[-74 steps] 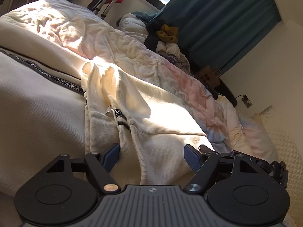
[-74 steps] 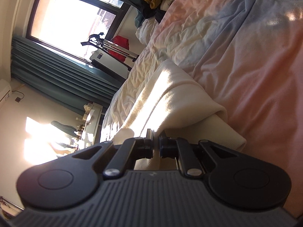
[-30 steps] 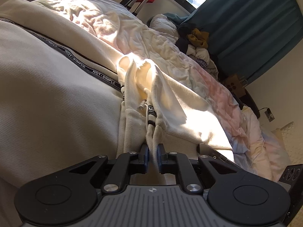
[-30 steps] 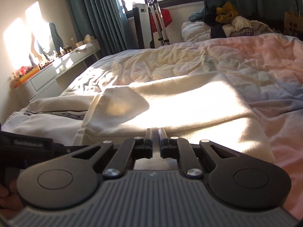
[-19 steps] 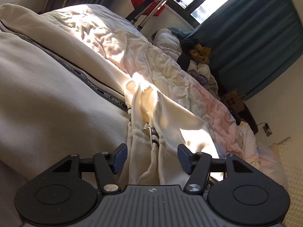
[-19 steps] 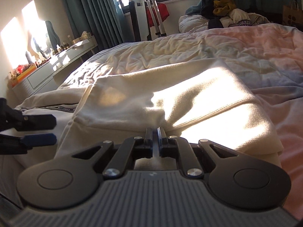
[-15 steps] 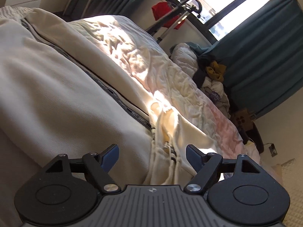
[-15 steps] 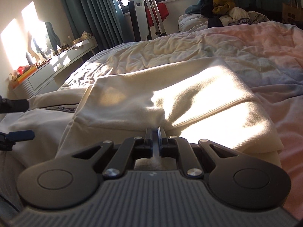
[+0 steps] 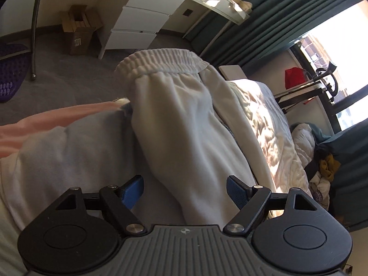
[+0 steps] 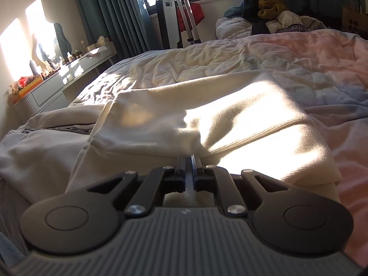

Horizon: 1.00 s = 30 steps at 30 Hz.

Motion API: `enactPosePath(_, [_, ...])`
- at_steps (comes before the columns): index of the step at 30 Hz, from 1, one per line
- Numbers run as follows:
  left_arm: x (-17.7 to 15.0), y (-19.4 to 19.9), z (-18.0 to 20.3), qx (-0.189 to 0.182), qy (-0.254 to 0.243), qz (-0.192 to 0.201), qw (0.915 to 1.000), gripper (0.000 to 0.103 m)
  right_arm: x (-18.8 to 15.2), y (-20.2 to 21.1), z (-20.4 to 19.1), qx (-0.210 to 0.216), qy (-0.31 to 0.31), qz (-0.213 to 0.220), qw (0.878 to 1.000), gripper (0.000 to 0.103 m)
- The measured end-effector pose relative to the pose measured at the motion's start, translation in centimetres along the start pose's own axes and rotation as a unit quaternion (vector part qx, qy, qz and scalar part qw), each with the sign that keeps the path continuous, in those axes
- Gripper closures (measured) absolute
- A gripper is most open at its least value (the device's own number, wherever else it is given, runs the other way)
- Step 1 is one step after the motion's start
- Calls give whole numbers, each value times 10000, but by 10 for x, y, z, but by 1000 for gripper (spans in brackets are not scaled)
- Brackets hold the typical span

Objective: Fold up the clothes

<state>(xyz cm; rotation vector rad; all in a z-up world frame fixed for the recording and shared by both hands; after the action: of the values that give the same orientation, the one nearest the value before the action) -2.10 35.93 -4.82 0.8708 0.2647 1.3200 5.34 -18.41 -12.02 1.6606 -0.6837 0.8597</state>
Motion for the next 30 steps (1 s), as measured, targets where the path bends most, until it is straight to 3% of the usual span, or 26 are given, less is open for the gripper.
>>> enactPosePath(3, [18,-6,-4,-120,244,194,9994,24,0,-1,0,3,-11,-2,10000,94])
enactPosePath(10, [60,-20,-15,-398,813,646,9938,39,0,-2,1,11,0,0,10000,94])
enactPosePath(13, [78,-25,-19,-516,1055,838,9895,61,0,-3,1,13,7,-1,10000,94])
enactPosePath(15, [77,-22,-1,-671,810,944,9900,77,0,-4,0,-1,31,-8,10000,94])
enactPosePath(19, [60,6,53,-976,-91,1203,9879,83,1,-5,-1,2,13,-17,10000,94])
enactPosePath(23, [22,45,132,-1668,-1008,1462,9699,83,4,1,6,188,-435,33,9989,93])
enactPosePath(27, [-40,80,222,-2310,-2049,1598,9376,83,12,18,19,428,-1185,280,9916,93])
enactPosePath(30, [-96,88,278,-2697,-2590,1497,9153,84,16,34,32,378,-1473,455,9873,93])
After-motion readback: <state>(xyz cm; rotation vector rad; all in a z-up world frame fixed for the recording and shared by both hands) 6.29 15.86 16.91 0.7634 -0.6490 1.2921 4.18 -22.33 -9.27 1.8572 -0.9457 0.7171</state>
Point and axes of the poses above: each gripper's, at about its wrist camera, not at the fingertips, and y roughly against the way its jaws point, z to its right, x to its top, the point moved 5 cm from there along -y, roughly the way its jaws point, and after that the axes turned 10 degrees about y, right-handed, at the moved point
